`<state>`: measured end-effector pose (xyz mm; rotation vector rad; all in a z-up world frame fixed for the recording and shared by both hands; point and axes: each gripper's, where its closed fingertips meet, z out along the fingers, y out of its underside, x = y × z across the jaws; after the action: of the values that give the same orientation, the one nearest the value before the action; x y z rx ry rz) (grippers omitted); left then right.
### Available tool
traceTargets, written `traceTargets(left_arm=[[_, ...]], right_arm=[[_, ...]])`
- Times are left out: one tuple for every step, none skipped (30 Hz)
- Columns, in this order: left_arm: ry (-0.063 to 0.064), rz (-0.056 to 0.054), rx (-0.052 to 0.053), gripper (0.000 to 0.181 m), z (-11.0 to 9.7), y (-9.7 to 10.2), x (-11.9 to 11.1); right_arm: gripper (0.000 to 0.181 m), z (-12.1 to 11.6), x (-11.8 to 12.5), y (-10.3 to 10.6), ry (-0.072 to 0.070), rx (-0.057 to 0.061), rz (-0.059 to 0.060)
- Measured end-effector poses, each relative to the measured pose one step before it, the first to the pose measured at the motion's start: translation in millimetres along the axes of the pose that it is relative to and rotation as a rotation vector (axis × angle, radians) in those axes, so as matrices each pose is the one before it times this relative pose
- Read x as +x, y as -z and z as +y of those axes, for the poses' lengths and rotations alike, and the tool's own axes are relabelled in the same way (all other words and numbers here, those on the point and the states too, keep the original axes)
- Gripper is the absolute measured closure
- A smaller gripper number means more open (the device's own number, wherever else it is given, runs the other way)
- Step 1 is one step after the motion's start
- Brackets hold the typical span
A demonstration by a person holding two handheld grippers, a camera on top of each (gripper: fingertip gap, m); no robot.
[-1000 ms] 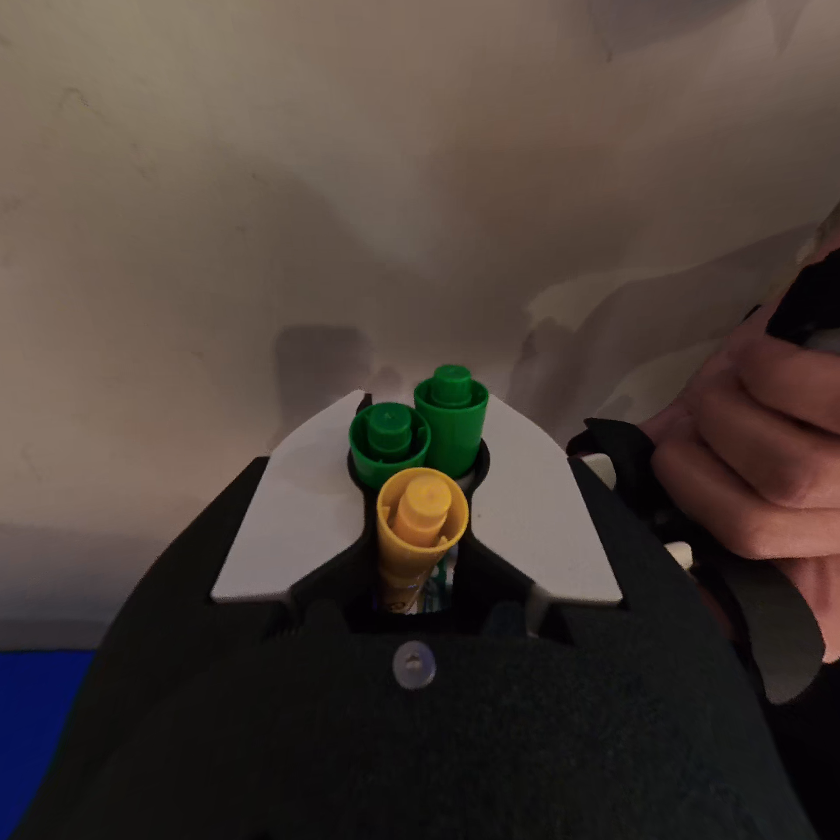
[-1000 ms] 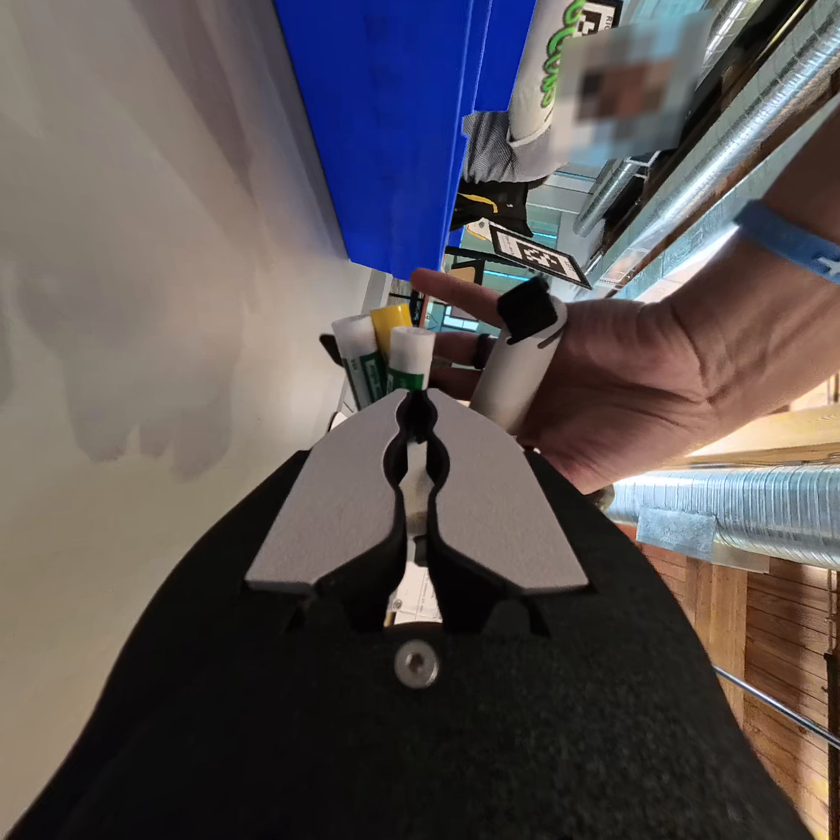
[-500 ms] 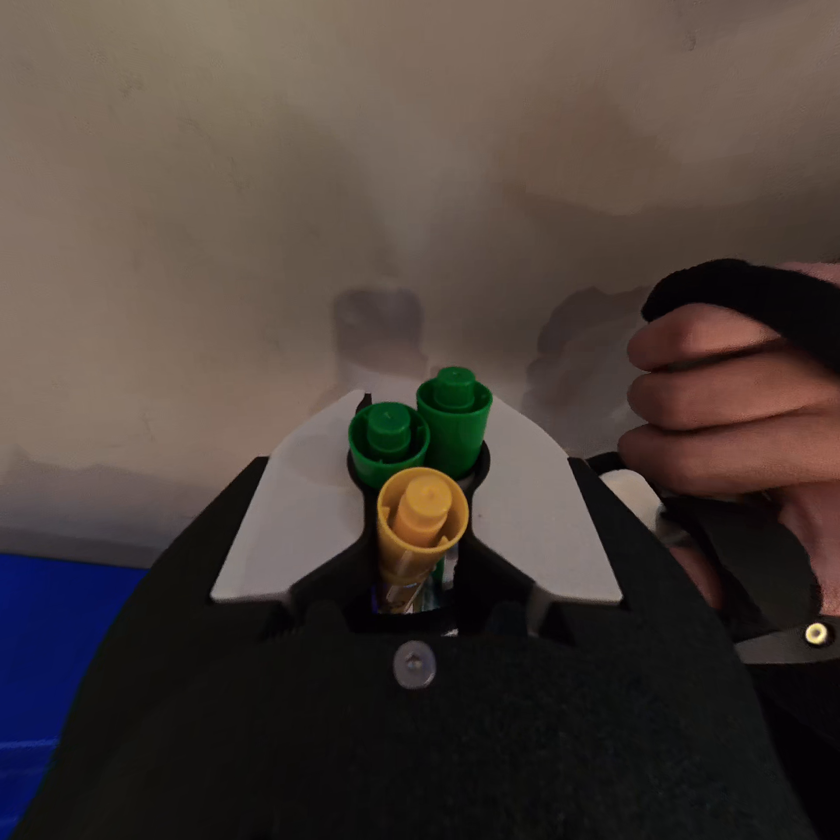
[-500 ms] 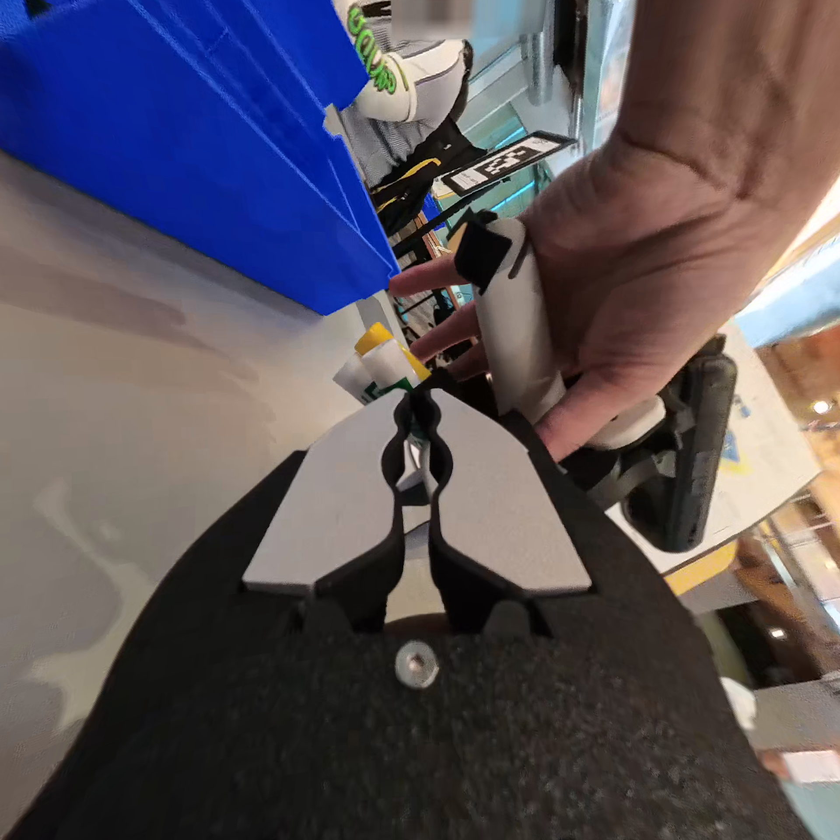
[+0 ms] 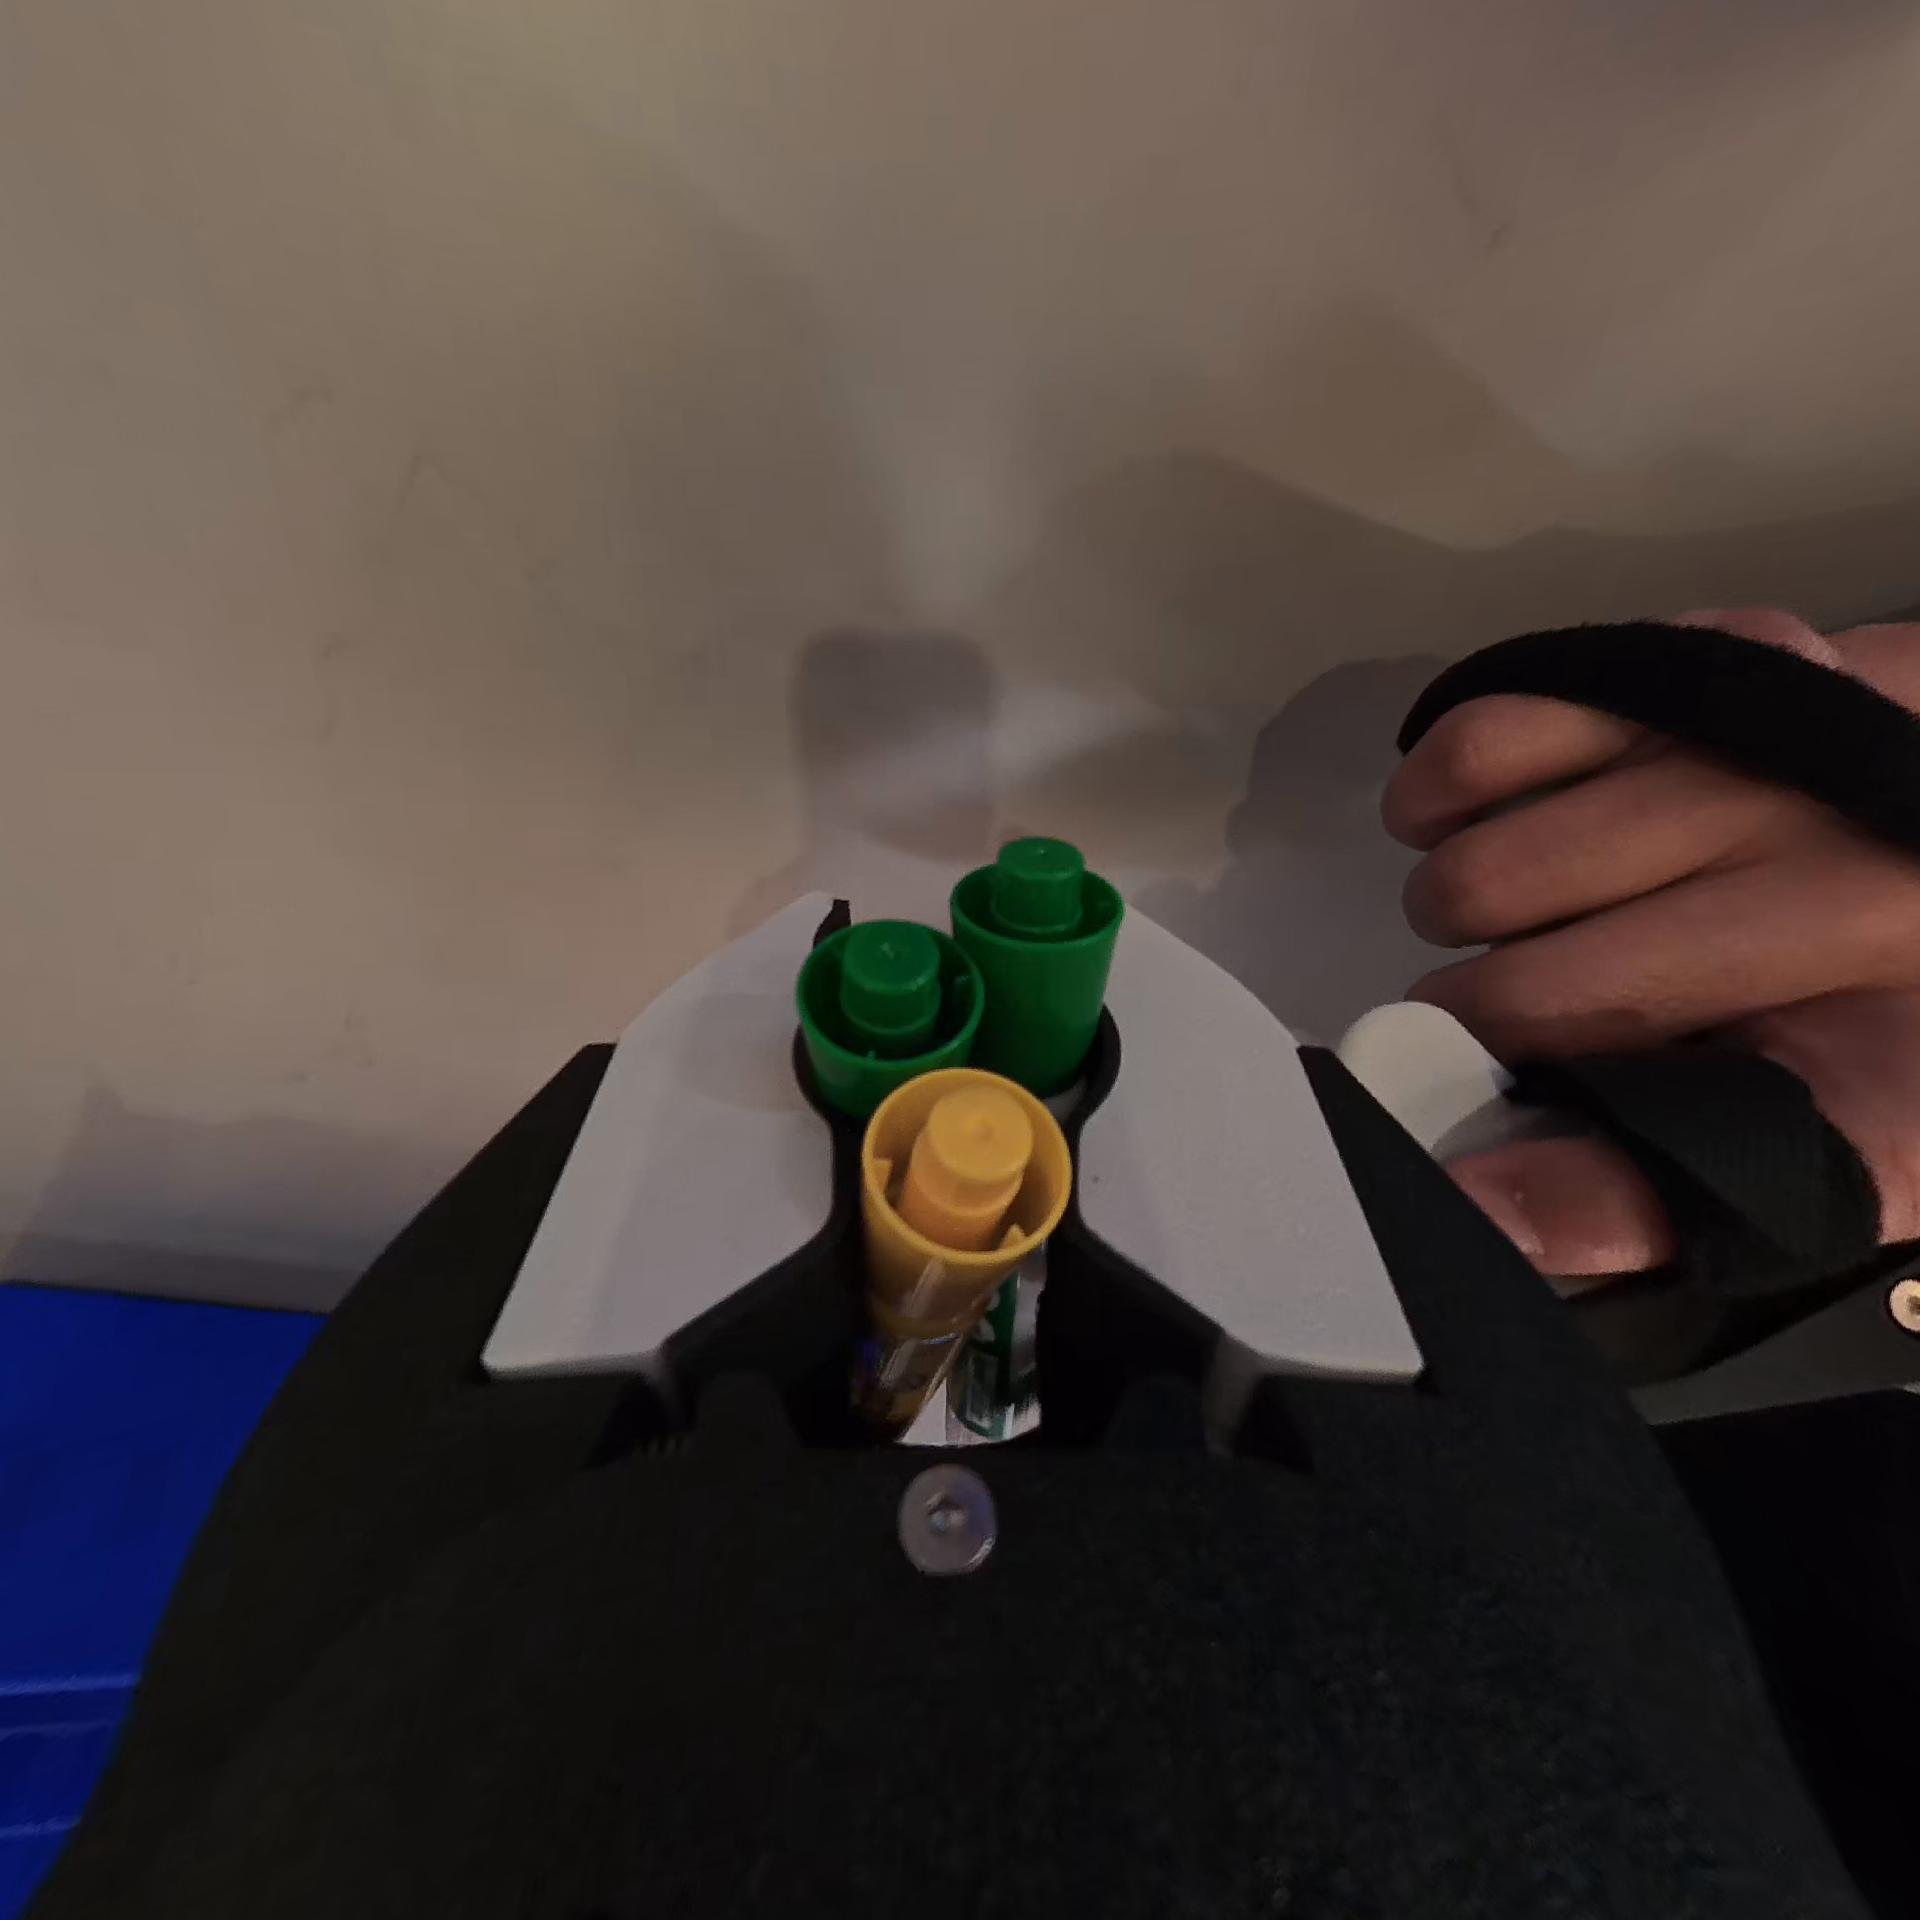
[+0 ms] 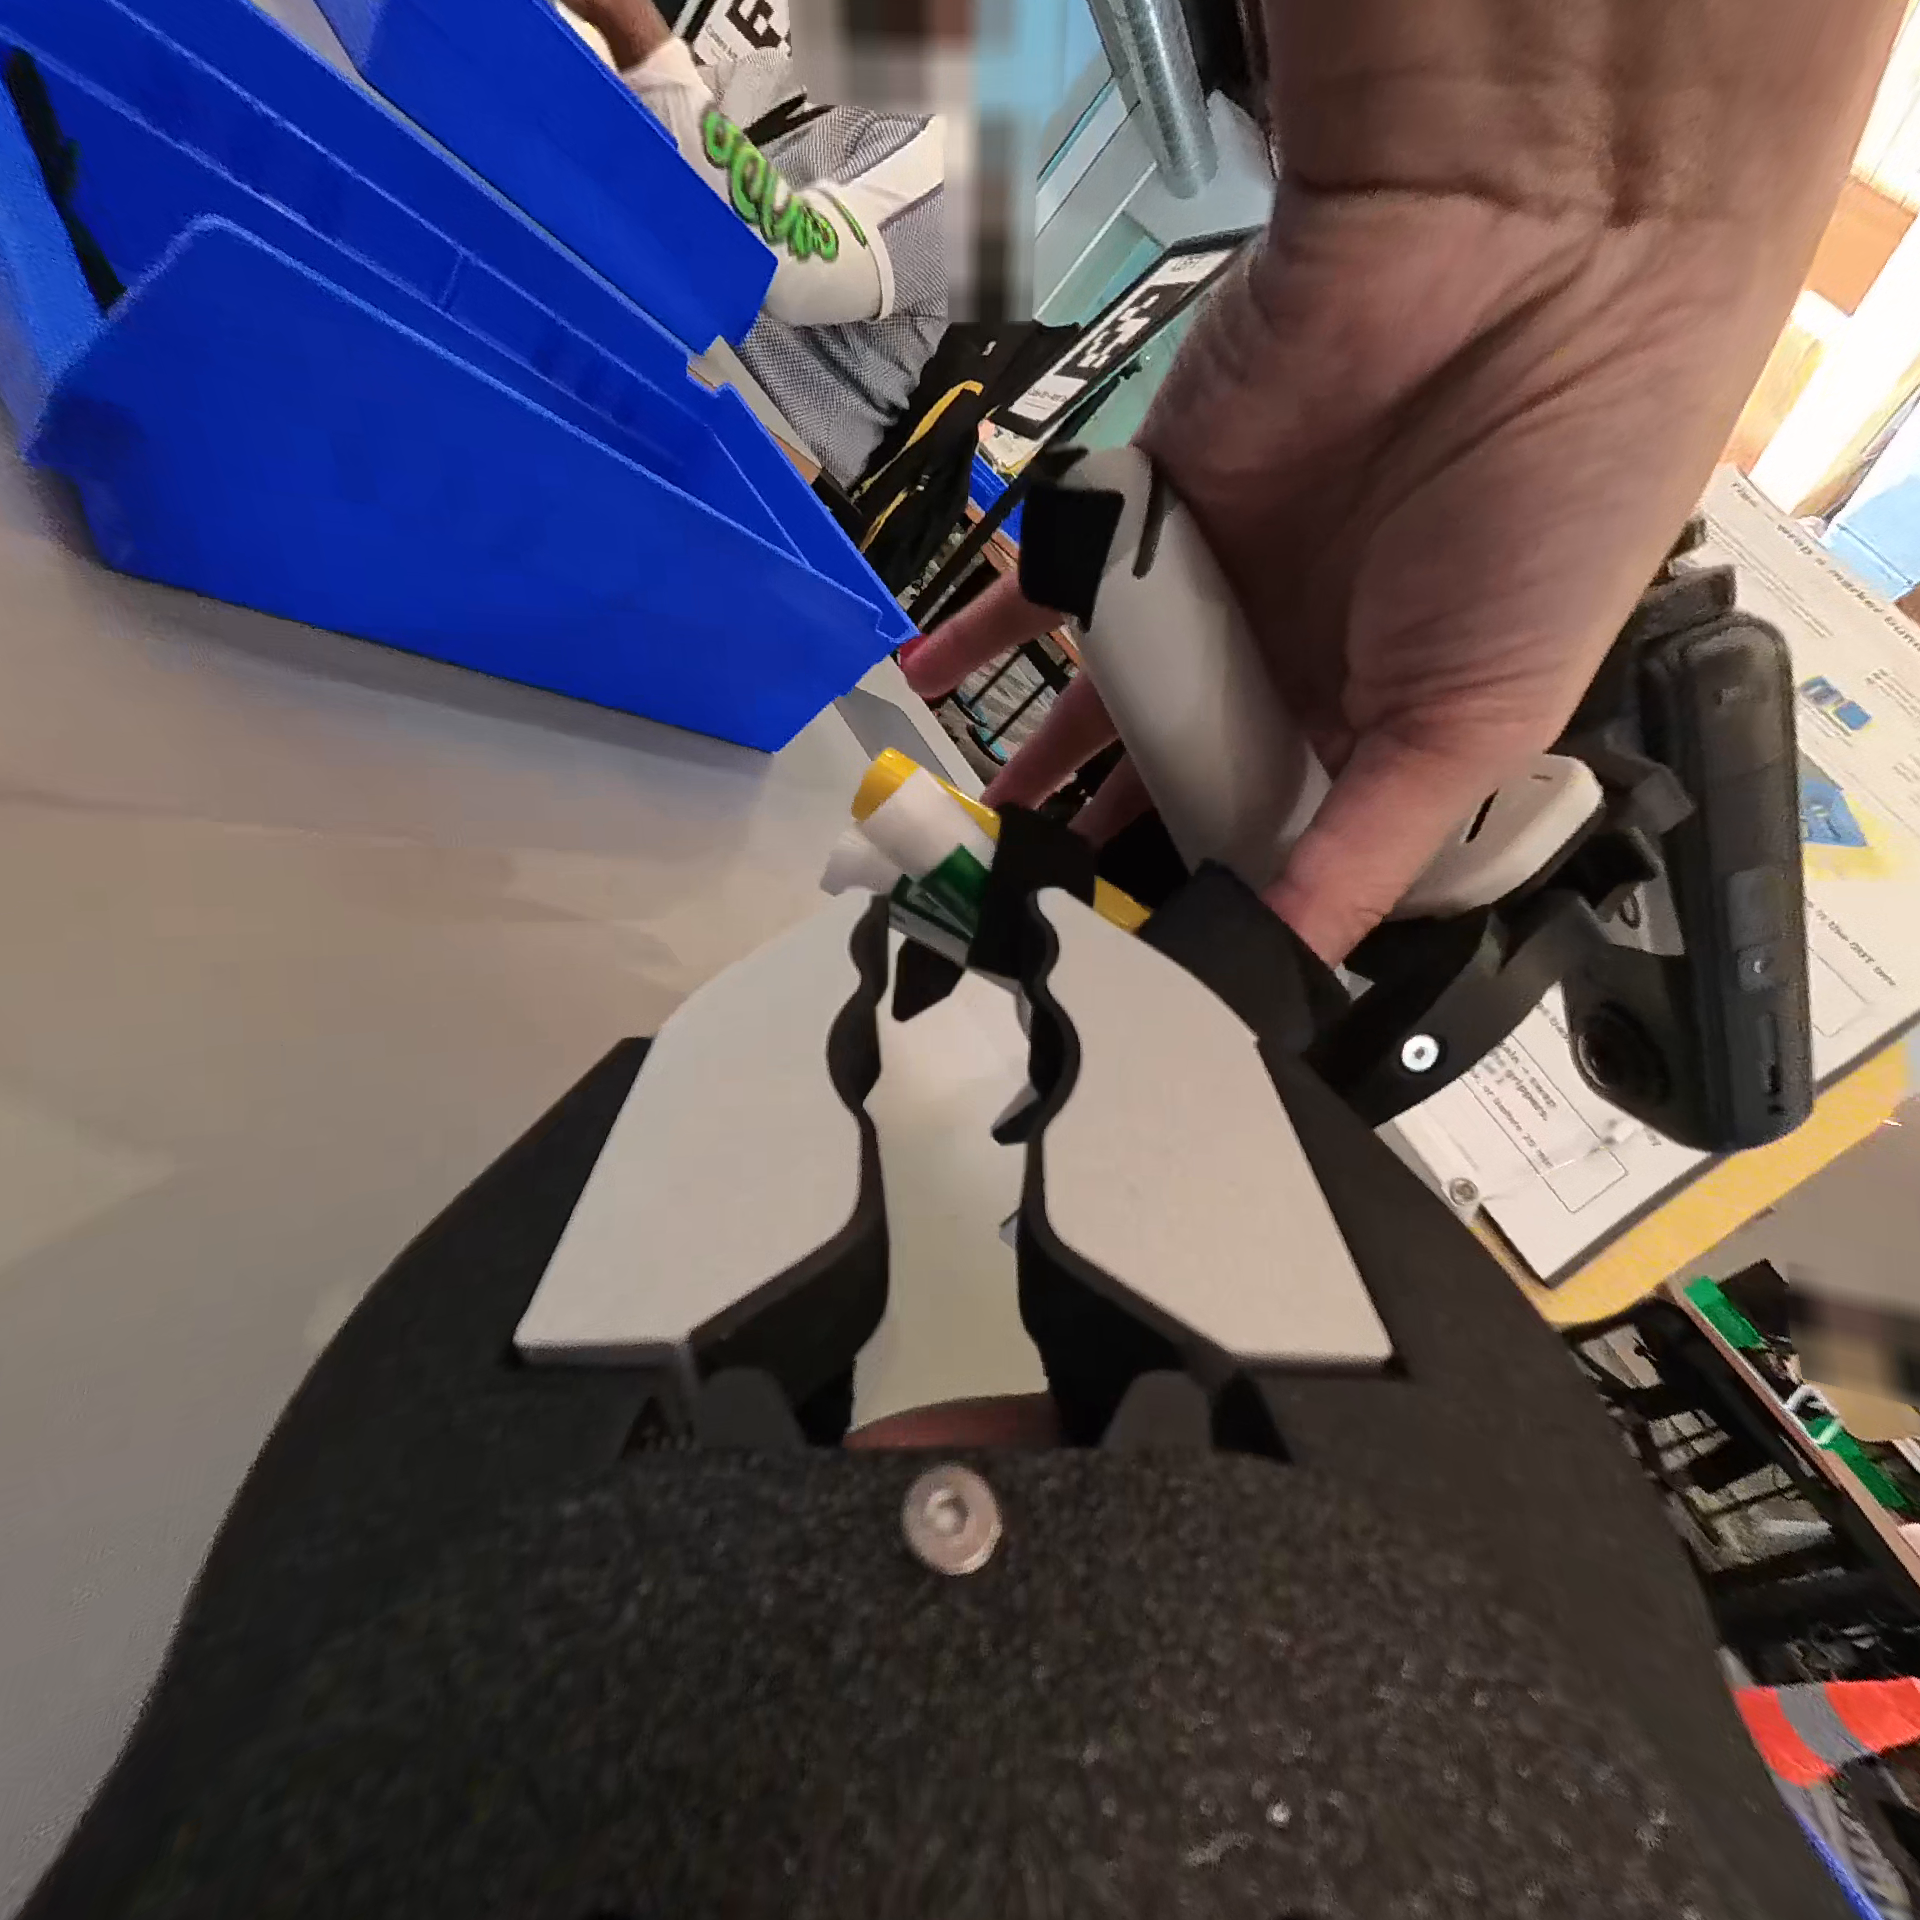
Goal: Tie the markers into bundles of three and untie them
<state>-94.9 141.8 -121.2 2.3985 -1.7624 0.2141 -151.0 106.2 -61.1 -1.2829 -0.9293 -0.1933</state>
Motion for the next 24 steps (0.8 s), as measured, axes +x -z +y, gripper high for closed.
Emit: traceTargets(left_arm=[[-0.0012, -0.0021, -0.0021, 0.142, -1.34, 0.34, 0.51], [-0.0023, -0.0017, 0.0003, 0.142, -1.58, 0.68, 0.47], [-0.0006, 0.0016, 0.0018, 0.142, -1.75, 0.94, 0.76], [0.0006, -0.0015, 0.0021, 0.142, -1.61, 1.23, 0.37], [-0.0014, -0.0049, 0.0013, 0.143, -1.42, 1.19, -0.28], [-0.001, -0.0006, -0.0005, 0.142, -0.86, 0.99, 0.34], [0.0008, 0.0012, -0.0012, 0.142, -0.58, 0.85, 0.61], [-0.0003, -0.0026, -0.0007, 0.142, -0.54, 0.82, 0.01], [-0.0012, -0.0031, -0.0018, 0.142, -0.3, 0.59, -0.12], [-0.0012, -0.0009, -0.0013, 0.142, -0.33, 0.43, 0.24], [0.0007, 0.0006, 0.0007, 0.142, -0.43, 0.31, 0.41], [0.0016, -0.0002, 0.0009, 0.142, -0.46, 0.2, 0.36], [-0.0009, -0.0006, 0.0003, 0.142, -0.36, -0.07, 0.16], [-0.0008, 0.0007, -0.0005, 0.142, -0.02, -0.24, 0.44], [0.0003, -0.0003, -0.0004, 0.142, 0.1, -0.3, 0.11], [-0.0009, -0.0012, -0.0007, 0.142, 0.33, -0.19, -0.13], [-0.0033, -0.0008, -0.0016, 0.142, 0.65, 0.18, -0.25], [-0.0029, -0.0013, 0.0021, 0.142, 0.32, 0.82, -0.77], [0.0009, -0.0013, 0.0047, 0.142, 0.49, 1.43, -1.56], [0.0033, -0.0019, 0.0058, 0.142, 0.84, 2.05, -2.54], [0.0047, -0.0016, 0.0071, 0.142, 1.17, 2.5, -3.11], [0.0071, -0.0014, 0.0074, 0.142, 1.73, 2.67, -3.52], [0.0066, -0.0003, 0.0071, 0.142, 2.29, 3.03, -3.56], [0.0051, 0.0, 0.0047, 0.142, 3.1, 3.11, -3.62]], right_arm=[[0.157, -1.3, -0.53, 1.49, -0.006, 0.0071, -0.0065], [0.157, -0.53, 0.54, 0.98, -0.0063, 0.0018, 0.0], [0.157, -0.29, 0.09, 0.65, -0.0072, 0.001, -0.0054], [0.157, -0.56, -0.08, 0.65, -0.0036, 0.0036, -0.007], [0.157, -0.71, 0.97, 0.9, -0.0005, 0.0044, -0.0002], [0.157, -0.18, 1.22, 0.67, -0.0051, 0.0007, -0.0008], [0.157, -0.25, 0.41, 0.64, -0.0077, 0.0012, -0.0056], [0.157, -0.4, 1.19, 0.67, -0.0078, 0.0034, 0.0002], [0.157, -0.27, 0.98, 0.53, -0.0096, 0.0024, -0.0005], [0.157, -0.23, -0.02, 0.25, -0.0112, 0.0017, -0.0059], [0.157, -0.05, 0.12, 0.19, -0.0123, 0.001, -0.0053], [0.157, -0.07, 0.21, 0.53, -0.0141, 0.0036, -0.0044], [0.158, 0.42, -1.33, 0.85, -0.0253, 0.0039, -0.0185], [0.159, 1.89, -1.8, 0.82, -0.0284, -0.003, -0.0236], [0.159, 4.62, -2.14, 0.93, -0.0207, -0.0183, -0.0283], [0.159, 7.52, -6.26, 0.2, -0.029, -0.0349, -0.0609], [0.155, 10.75, -8.54, -0.5, -0.0468, -0.0589, -0.0806], [0.148, 9.58, -9.37, -0.29, -0.0464, -0.0572, -0.0866], [0.14, 7.43, -6.58, 0.48, -0.0358, -0.0413, -0.0594], [0.138, 7.78, -6.7, 0.72, -0.0199, -0.0458, -0.0585], [0.132, 7.17, -7.11, 1.04, -0.0277, -0.0468, -0.0645], [0.125, 4.5, -2.98, 1.97, -0.0388, -0.0257, -0.0424], [0.125, 3.92, 0.06, 2.54, -0.0481, -0.0174, -0.0311], [0.123, 1.63, 2.27, 2.89, -0.0458, -0.008, -0.0267]])
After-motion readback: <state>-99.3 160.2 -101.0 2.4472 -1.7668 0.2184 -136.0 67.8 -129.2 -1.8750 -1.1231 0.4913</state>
